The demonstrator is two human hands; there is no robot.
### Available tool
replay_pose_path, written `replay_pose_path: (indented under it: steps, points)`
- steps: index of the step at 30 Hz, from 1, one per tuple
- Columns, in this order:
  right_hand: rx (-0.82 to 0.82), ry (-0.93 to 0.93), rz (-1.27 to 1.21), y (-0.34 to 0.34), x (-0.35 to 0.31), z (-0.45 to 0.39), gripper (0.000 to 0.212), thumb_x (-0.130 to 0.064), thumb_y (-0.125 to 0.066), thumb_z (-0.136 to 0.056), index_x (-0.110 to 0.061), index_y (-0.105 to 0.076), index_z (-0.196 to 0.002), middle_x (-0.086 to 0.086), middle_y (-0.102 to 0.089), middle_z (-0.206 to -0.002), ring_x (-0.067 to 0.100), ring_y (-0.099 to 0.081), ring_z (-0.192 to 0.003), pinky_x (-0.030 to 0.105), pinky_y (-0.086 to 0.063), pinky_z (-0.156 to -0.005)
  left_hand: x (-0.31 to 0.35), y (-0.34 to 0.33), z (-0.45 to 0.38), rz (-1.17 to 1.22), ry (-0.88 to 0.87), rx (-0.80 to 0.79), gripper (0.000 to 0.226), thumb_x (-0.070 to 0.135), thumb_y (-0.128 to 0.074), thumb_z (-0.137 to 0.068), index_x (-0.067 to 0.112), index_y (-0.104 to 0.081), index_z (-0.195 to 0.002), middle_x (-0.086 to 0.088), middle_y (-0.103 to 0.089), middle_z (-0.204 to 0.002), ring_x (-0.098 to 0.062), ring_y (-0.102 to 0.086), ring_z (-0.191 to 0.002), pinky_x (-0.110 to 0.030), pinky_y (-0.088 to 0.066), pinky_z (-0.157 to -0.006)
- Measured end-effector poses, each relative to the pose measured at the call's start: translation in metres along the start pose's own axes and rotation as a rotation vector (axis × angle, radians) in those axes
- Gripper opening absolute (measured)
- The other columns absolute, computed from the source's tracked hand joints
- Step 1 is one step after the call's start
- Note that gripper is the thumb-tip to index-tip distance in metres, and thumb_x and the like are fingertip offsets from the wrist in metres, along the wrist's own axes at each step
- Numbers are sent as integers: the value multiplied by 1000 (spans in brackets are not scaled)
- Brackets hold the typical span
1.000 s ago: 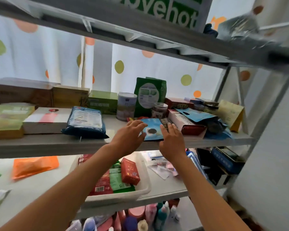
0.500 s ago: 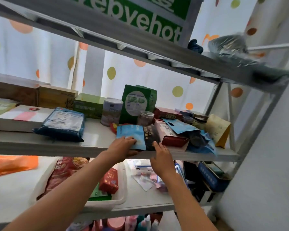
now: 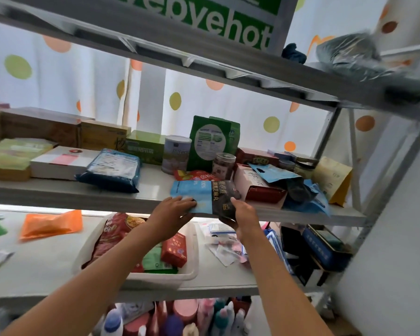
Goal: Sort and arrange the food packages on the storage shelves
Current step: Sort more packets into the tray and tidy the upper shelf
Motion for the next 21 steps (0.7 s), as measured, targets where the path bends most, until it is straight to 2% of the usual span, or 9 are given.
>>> replay_pose_path:
  steps: [3, 5, 6, 8, 10, 12, 15, 19, 21]
  points:
    - [-60, -1, 25, -11, 5, 7, 24, -12, -52, -104, -6, -60, -125, 15, -70, -103, 24, -69, -83, 34, -57, -57, -6, 5, 16, 93, 64, 17, 55, 56, -50, -96, 22, -57, -138, 2, -54, -143, -19, -48, -131, -35, -36, -108]
    - [-77, 44, 41, -17, 7, 12, 29, -11, -51, -104, -8, -58, -132, 16, -71, -111, 25, -70, -91, 36, -60, -63, -8, 8, 25, 183, 90, 37, 71, 74, -34, -90, 21, -62, -128, 2, -61, -132, -18, -55, -120, -38, -44, -103]
    - [-86, 67, 32, -19, 8, 15, 30, -11, -52, -104, -10, -58, -133, 16, -70, -116, 26, -70, -96, 38, -62, -68, -9, 10, 29, 238, 104, 56, 70, 74, -33, -90, 20, -64, -123, 3, -63, -125, -16, -58, -112, -39, -49, -97]
    - [-109, 104, -15, -28, 9, 29, 27, -9, -52, -103, -14, -59, -128, 16, -69, -118, 28, -70, -99, 40, -62, -71, -11, 14, 37, 331, 158, 115, 45, 52, -49, -97, 18, -64, -122, 3, -62, -124, -15, -59, -109, -39, -53, -93]
    - [-158, 133, -23, -41, 9, 50, 21, -9, -52, -103, -21, -60, -117, 13, -69, -117, 28, -70, -102, 40, -62, -74, -9, 18, 45, 409, 198, 194, 34, 30, -57, -98, 15, -61, -129, 0, -56, -134, -16, -57, -118, -37, -52, -98]
    - [-215, 171, -1, -53, 9, 72, 21, -7, -50, -103, -23, -60, -111, 12, -69, -116, 28, -69, -105, 41, -61, -83, -5, 22, 56, 498, 238, 252, 37, 25, -58, -98, 14, -58, -133, -3, -51, -141, -17, -52, -126, -37, -49, -103]
    - [-282, 226, 36, -62, 11, 101, 25, -6, -49, -103, -24, -61, -115, 8, -70, -117, 24, -69, -109, 39, -59, -91, 4, 28, 72, 687, 264, 328, 35, 23, -58, -98, 17, -59, -132, -3, -49, -140, -14, -51, -126, -35, -50, -104]
    - [-366, 289, 171, -67, 33, 133, 41, 0, -46, -103, -28, -59, -131, 1, -73, -115, 13, -72, -104, 26, -60, -79, 12, 33, 108, 924, 343, 447, 27, 17, -44, -104, 20, -61, -125, 1, -61, -122, 1, -59, -109, -22, -54, -91]
    - [-423, 323, 229, -72, 46, 146, 50, 6, -44, -102, -33, -61, -128, -5, -73, -117, 12, -70, -109, 26, -57, -86, 13, 30, 123, 1100, 391, 471, 28, 11, -43, -104, 17, -61, -124, 6, -68, -111, 1, -66, -100, -19, -57, -76]
Point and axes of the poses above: each hand's wrist, its own z-axis away from the middle knuckle, its own y-axis out of the back of the hand, x = y × z, the point moved 9 cm from there along -z, towards the middle knuckle
